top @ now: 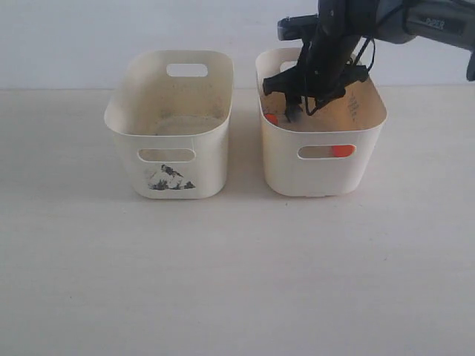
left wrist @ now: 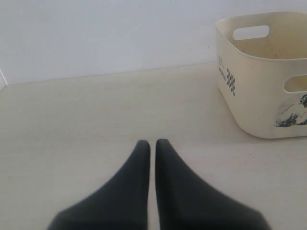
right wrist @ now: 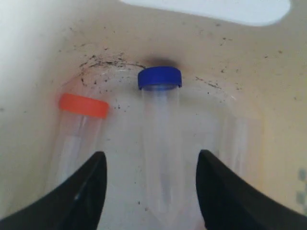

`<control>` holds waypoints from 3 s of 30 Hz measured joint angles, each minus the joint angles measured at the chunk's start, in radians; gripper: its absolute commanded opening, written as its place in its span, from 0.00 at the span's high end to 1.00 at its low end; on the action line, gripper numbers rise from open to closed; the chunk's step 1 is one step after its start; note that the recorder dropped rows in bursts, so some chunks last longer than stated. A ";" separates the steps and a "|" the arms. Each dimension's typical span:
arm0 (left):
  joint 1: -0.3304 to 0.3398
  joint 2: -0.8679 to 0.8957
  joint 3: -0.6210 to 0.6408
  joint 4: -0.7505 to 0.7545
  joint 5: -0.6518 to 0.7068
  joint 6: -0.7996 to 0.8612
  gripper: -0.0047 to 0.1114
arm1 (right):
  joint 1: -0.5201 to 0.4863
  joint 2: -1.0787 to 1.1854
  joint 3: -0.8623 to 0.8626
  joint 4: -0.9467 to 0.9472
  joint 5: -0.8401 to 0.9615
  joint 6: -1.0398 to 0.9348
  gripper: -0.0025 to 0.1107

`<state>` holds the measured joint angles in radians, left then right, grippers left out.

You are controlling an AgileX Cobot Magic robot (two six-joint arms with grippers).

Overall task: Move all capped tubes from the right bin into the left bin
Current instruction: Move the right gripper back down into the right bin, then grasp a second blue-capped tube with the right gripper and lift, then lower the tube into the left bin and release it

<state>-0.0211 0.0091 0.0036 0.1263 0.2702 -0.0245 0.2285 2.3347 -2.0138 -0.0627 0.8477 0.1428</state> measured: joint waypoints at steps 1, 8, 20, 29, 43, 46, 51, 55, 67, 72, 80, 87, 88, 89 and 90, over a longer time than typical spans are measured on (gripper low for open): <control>0.000 0.000 0.000 0.000 0.000 0.000 0.92 | 0.000 0.006 0.000 0.000 -0.006 0.000 0.50; 0.000 0.000 0.000 0.000 0.000 0.000 0.92 | 0.000 0.049 0.000 -0.004 -0.048 0.000 0.50; 0.000 0.000 0.000 0.000 0.000 0.000 0.92 | 0.000 0.118 0.000 -0.026 -0.080 0.000 0.81; 0.000 0.000 0.000 0.000 0.000 0.000 0.92 | 0.000 0.039 0.000 -0.034 -0.010 -0.002 0.98; 0.000 0.000 0.000 0.000 0.000 0.000 0.92 | -0.007 -0.294 -0.006 0.401 0.167 -0.143 0.98; 0.000 0.000 0.000 0.000 0.000 0.000 0.92 | 0.020 -0.294 0.022 0.475 0.156 -0.168 0.98; 0.000 0.000 0.000 0.000 0.000 0.000 0.92 | 0.105 -0.283 0.045 0.494 0.125 -0.200 0.98; 0.000 0.000 0.000 0.000 0.000 0.000 0.92 | 0.177 -0.275 0.049 0.499 0.058 -0.235 0.98; 0.000 0.000 0.000 0.000 0.000 0.000 0.92 | 0.287 -0.204 0.049 0.505 -0.163 -0.246 0.98; 0.000 0.000 0.000 0.000 0.000 0.000 0.92 | 0.314 -0.165 0.049 0.505 -0.241 -0.257 0.81; 0.000 0.000 0.000 0.000 0.000 0.000 0.92 | 0.319 -0.129 0.049 0.498 -0.267 -0.246 0.34; 0.000 0.000 0.000 0.000 0.000 0.000 0.92 | 0.310 -0.150 0.049 0.455 -0.146 -0.237 0.63; 0.000 0.000 0.000 0.000 0.000 0.000 0.92 | 0.302 -0.166 0.051 0.438 -0.117 -0.237 0.68; 0.000 0.000 0.000 0.000 0.000 0.000 0.92 | 0.291 -0.184 0.051 0.414 -0.080 -0.237 0.74; 0.000 0.000 0.000 0.000 0.000 0.000 0.92 | 0.276 -0.205 0.051 0.391 -0.042 -0.237 0.79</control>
<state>-0.0211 0.0091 0.0036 0.1263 0.2702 -0.0245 0.5046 2.1296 -1.9626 0.3284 0.8055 -0.0946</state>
